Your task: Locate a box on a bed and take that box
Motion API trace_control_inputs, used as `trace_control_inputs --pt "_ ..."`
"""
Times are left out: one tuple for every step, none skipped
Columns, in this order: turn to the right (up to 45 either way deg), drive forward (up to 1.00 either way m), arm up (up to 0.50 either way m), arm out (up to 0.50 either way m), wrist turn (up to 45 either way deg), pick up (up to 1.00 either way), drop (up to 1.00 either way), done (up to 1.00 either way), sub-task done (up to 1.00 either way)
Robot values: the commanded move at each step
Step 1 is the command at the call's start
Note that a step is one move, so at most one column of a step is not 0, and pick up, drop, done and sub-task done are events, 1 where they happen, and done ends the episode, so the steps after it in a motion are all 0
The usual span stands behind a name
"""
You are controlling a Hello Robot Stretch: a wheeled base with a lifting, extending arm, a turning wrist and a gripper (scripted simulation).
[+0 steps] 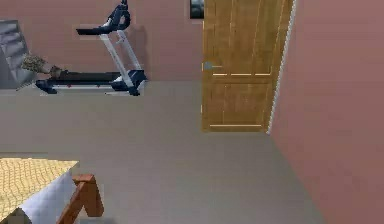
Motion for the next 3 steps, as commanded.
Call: trace_control_inputs --pt "0.0 0.60 0.00 0.00 0.0 0.00 0.00 0.00 0.00" --pt "-24.0 0.00 0.00 0.00 0.0 0.00 0.00 0.00 0.00" --pt "0.0 1.00 0.00 0.00 0.0 0.00 0.00 0.00 0.00"
